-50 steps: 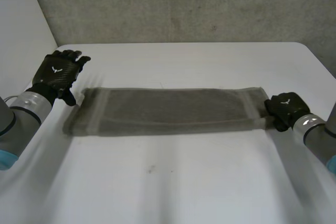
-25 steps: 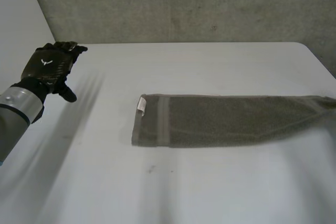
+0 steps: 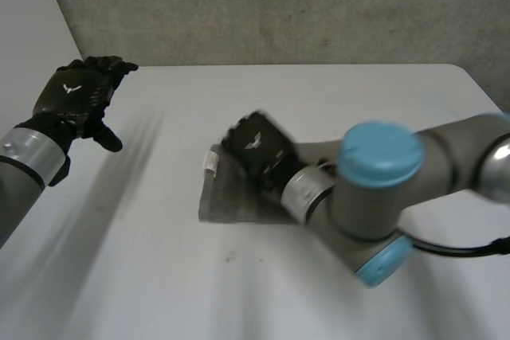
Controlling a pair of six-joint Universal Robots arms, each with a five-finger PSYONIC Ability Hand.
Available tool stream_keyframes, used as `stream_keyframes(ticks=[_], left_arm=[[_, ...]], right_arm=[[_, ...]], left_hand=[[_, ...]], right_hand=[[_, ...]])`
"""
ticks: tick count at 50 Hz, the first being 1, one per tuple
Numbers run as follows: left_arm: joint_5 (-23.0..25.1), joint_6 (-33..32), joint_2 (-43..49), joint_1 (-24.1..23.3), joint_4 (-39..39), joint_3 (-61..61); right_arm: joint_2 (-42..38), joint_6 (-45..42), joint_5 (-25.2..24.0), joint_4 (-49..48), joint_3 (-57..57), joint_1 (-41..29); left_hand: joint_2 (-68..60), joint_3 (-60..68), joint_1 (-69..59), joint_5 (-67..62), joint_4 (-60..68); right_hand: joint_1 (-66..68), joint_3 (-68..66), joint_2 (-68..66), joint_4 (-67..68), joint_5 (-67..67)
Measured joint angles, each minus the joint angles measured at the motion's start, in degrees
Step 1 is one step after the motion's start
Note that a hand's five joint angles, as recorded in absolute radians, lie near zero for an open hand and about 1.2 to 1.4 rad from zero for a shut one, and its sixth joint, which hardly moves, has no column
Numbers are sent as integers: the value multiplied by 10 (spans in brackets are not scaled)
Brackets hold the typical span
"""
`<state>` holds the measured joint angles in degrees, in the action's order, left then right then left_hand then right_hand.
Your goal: Fold the towel.
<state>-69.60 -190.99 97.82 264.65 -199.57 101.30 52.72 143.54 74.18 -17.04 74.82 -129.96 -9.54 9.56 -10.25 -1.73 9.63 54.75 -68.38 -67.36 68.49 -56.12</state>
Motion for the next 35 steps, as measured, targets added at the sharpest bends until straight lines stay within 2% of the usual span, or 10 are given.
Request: stream_keyframes(ticks=[4,6,8,9,11,12,21,31,32,35], left_arm=[[-1,0,5,-15,-3,-2],[-2,0,11,-26,-5,-6],[-2,-1,18,-38,-6,-12],[-3,-1,21,-43,-7,-15],[-5,-1,37,-66,-8,-31],[-7,-1,47,-78,-9,-40],[-59,17,136,-173,-5,-124],[-100,36,227,-239,-3,-171],[-105,36,231,-243,-3,-171],[-110,35,232,-248,-2,-168]], right_arm=[[-46,-4,-2,-1,-11,-36],[-58,-4,-1,0,-13,-42],[-60,-4,2,1,-12,-44],[-59,-3,4,3,-11,-43],[-47,0,15,8,-4,-39],[-35,3,24,14,2,-33],[90,76,70,75,102,89],[150,139,6,85,247,228],[144,136,-1,80,261,238],[131,127,-6,70,271,246]], left_hand=[[0,0,0,0,0],[0,0,0,0,0],[0,0,0,0,0],[0,0,0,0,0],[-1,1,0,0,1],[-1,1,0,0,1],[-2,1,0,0,1],[-2,2,0,0,1],[-2,2,0,0,1],[-2,1,0,0,1]], right_hand=[[-4,8,7,-3,2],[-57,95,91,-90,70],[-219,257,252,-257,225],[-219,257,252,-257,225],[-402,493,486,-495,458],[-423,549,532,-545,509],[-424,561,538,-551,522],[-421,555,535,-548,519],[-351,455,445,-457,434],[-241,346,338,-348,334]])
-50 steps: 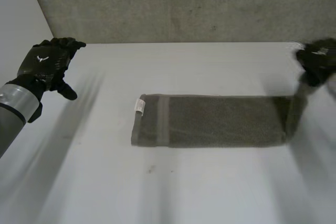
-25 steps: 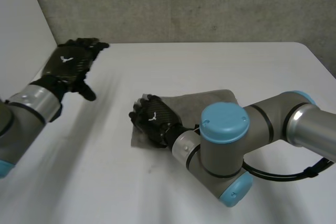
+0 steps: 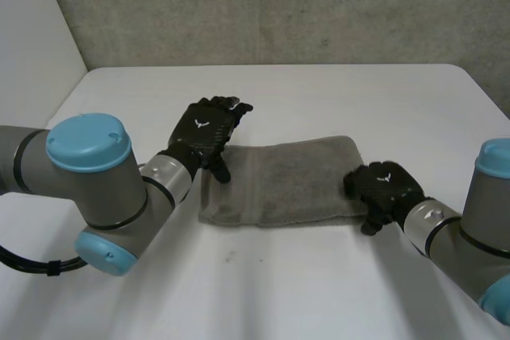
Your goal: Fold the towel.
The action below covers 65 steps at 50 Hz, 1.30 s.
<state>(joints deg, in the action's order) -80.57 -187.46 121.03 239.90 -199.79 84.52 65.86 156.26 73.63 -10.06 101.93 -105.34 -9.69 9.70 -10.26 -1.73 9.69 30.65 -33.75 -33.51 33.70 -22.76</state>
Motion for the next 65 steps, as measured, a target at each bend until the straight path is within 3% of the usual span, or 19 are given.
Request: stream_keyframes(ticks=[1,2,5,11,17,27,34,37,38,39,40,41,42,43,56,65], left_arm=[[0,0,0,0,0,0],[-4,-1,-5,-2,1,7],[-7,-1,-17,0,1,18],[-18,0,-50,18,2,39],[-39,2,-95,46,7,47],[-56,39,-180,67,15,36],[-55,58,-192,71,15,36],[-55,60,-191,72,15,37],[-55,60,-189,72,15,37],[-55,60,-189,72,15,37],[-55,60,-187,72,15,37],[-55,60,-186,72,15,36],[-55,60,-186,72,15,36],[-55,60,-181,71,15,34],[-54,109,-94,14,49,-22],[-51,161,25,-39,86,-88]], right_arm=[[0,0,0,0,0,0],[-12,-17,2,-14,3,3],[-18,-43,10,-34,2,3],[-2,-97,40,-79,-18,-11],[8,-139,66,-109,-76,-98],[-97,-210,58,-105,-183,-287],[-152,-246,34,-104,-195,-327],[-150,-246,24,-106,-192,-328],[-141,-242,20,-108,-188,-325],[-141,-242,20,-108,-188,-325],[-127,-234,19,-109,-184,-319],[-118,-228,19,-110,-181,-315],[-118,-228,19,-110,-181,-315],[-72,-180,23,-109,-169,-282],[46,165,26,-52,-140,-108],[26,252,19,16,-151,-68]], left_hand=[[0,0,0,0,0],[0,-1,0,0,-1],[1,-1,0,0,-1],[1,-1,0,0,-1],[1,-1,0,0,-1],[1,-1,0,0,-1],[1,-1,0,0,-1],[1,-1,0,0,-1],[1,-1,0,0,-1],[1,-1,0,0,-1],[1,-1,0,0,-1],[1,-1,0,0,-1],[1,-1,0,0,-1],[0,0,0,0,0],[-14,14,-3,0,14],[-24,24,-17,-2,23]], right_hand=[[0,0,0,0,0],[208,-279,-286,274,-259],[233,-338,-335,341,-325],[237,-341,-336,345,-331],[238,-342,-339,347,-334],[238,-342,-339,347,-336],[238,-342,-339,347,-337],[182,-252,-253,254,-262],[63,-101,-91,102,-122],[63,-101,-91,102,-122],[63,-101,-91,102,-122],[-110,88,87,-87,66],[-110,88,87,-87,66],[-183,209,197,-202,183],[-183,215,199,-204,188],[-183,215,199,-204,188]])
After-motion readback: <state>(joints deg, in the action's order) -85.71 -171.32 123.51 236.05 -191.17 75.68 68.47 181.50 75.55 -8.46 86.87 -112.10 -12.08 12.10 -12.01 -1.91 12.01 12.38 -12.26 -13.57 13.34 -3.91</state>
